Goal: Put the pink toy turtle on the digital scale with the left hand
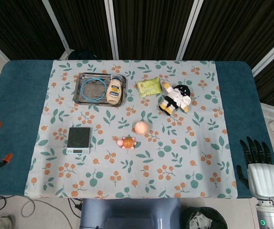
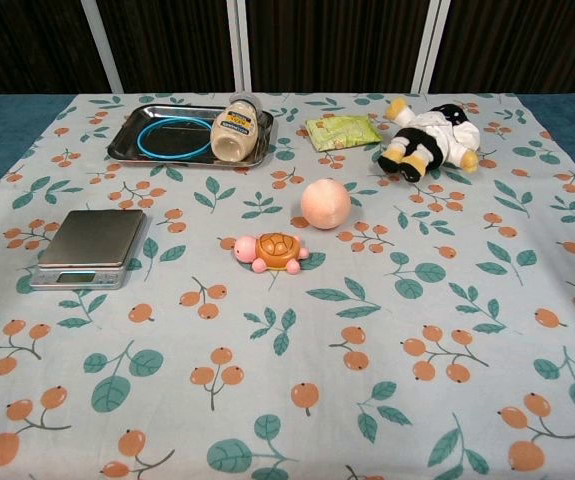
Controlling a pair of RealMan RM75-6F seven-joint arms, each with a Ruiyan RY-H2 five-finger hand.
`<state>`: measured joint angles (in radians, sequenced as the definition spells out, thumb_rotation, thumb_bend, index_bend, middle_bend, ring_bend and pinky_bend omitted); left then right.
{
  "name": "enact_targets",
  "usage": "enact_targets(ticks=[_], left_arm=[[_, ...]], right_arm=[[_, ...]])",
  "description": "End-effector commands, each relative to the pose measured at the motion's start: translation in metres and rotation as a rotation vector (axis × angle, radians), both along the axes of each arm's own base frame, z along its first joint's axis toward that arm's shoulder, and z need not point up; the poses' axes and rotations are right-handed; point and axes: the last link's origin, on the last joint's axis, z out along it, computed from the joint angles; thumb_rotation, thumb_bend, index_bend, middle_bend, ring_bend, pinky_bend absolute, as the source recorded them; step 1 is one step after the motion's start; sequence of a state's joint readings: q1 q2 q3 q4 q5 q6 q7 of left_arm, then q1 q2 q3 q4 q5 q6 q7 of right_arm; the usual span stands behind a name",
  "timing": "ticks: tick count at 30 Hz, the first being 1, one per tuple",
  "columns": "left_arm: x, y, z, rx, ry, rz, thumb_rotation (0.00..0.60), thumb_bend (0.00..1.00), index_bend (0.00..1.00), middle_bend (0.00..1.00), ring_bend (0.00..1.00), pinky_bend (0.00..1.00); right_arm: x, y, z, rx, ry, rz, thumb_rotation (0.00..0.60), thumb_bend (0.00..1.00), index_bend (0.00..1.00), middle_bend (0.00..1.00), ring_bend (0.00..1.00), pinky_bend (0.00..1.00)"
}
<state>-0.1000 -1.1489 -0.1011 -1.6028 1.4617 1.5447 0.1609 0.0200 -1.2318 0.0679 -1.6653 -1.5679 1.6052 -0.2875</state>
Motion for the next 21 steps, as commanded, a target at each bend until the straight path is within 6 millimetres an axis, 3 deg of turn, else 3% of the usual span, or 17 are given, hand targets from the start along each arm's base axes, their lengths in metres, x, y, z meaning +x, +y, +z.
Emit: enact_targets(ticks=[1,21], left_arm=[[0.0004,-0.0009,-0.0017,-0.009,-0.002,0.005,0.600,0.17,0.06,0.04,0.04,0.06],[0.0033,-0.0026,-0.0018,-0.001,-0.006,-0.023,0.600,0.17,0.05,0.04,0.04,0.07]], right_arm=[[-0.0003,-0.0001,-0.0003,0.003,-0.001,-0.001,0.600,0.50,0.01,0.00,0.01,0.00],[-0.0022,0.0000,0.0023,0.004,-0.010,-0.007,0.600,0.50,0.01,0.00,0.01,0.00]])
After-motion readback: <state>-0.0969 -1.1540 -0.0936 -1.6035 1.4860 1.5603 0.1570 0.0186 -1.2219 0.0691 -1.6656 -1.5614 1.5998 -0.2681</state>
